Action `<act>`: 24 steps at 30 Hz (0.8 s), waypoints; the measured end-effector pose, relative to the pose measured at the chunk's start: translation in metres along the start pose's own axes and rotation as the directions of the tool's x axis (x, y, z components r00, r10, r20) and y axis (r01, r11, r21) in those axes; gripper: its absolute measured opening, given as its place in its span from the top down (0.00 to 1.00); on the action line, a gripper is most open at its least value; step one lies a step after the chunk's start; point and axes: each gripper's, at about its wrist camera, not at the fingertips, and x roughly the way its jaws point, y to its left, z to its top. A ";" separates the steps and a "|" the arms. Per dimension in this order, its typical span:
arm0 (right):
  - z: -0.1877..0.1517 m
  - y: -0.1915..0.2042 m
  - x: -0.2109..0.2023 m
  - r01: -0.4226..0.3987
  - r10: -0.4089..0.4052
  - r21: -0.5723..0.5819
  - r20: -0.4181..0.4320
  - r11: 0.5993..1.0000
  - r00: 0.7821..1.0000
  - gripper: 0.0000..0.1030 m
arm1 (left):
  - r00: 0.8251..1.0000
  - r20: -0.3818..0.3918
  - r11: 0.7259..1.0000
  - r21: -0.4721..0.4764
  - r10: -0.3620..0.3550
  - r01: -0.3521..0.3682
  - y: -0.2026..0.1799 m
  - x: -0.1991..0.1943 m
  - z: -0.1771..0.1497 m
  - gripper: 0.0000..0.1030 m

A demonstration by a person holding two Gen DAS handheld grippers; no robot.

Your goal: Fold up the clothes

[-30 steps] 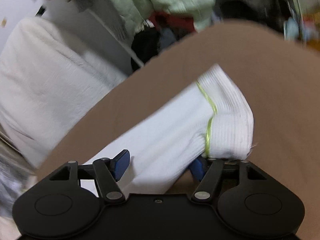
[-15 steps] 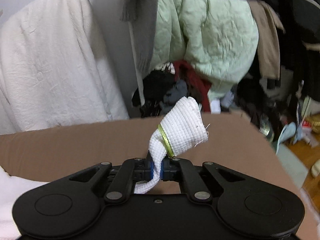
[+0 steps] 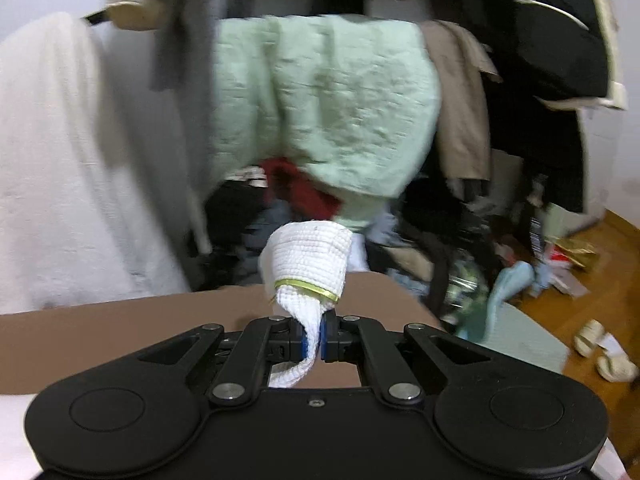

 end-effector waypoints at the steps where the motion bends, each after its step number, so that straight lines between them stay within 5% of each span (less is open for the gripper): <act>1: -0.001 -0.013 0.008 0.032 -0.031 0.036 -0.025 0.999 0.999 0.96 | 1.000 -0.019 1.000 0.006 0.002 -0.001 -0.007 0.007 -0.002 0.97; 3: -0.004 -0.040 0.028 0.068 -0.053 0.117 -0.124 0.991 0.991 0.93 | 0.998 -0.063 1.000 0.019 0.015 -0.013 -0.021 0.023 -0.006 0.94; 5: -0.017 -0.064 0.053 0.066 0.003 0.226 -0.293 0.972 0.956 0.62 | 0.986 -0.162 0.999 0.001 0.048 -0.048 -0.017 0.047 -0.013 0.83; 7: -0.029 -0.074 0.053 0.077 0.021 0.284 -0.329 0.956 0.944 0.60 | 0.978 -0.205 0.999 0.010 0.034 -0.032 -0.009 0.051 -0.017 0.79; 10: -0.040 -0.079 0.038 0.026 0.078 0.356 -0.275 0.934 0.958 0.46 | 0.982 -0.188 0.999 0.042 -0.008 0.016 0.002 0.022 -0.014 0.11; 12: -0.041 -0.079 0.022 -0.010 0.116 0.409 -0.233 0.912 0.966 0.46 | 0.991 -0.126 0.996 0.076 -0.033 0.043 0.012 -0.009 -0.015 0.10; 17: -0.042 -0.033 -0.029 -0.189 0.269 0.352 -0.196 0.917 0.943 0.46 | 0.999 0.012 0.990 0.140 0.032 -0.034 0.075 -0.069 -0.029 0.10; 20: -0.042 -0.005 -0.060 -0.295 0.361 0.311 -0.181 0.904 0.915 0.46 | 0.990 -0.022 0.986 0.093 0.139 -0.136 0.134 -0.079 -0.039 0.13; 24: -0.062 0.067 -0.098 -0.508 0.541 0.188 -0.258 0.841 0.800 0.46 | 0.988 -0.092 0.987 -0.097 0.123 -0.131 0.206 -0.104 -0.066 0.21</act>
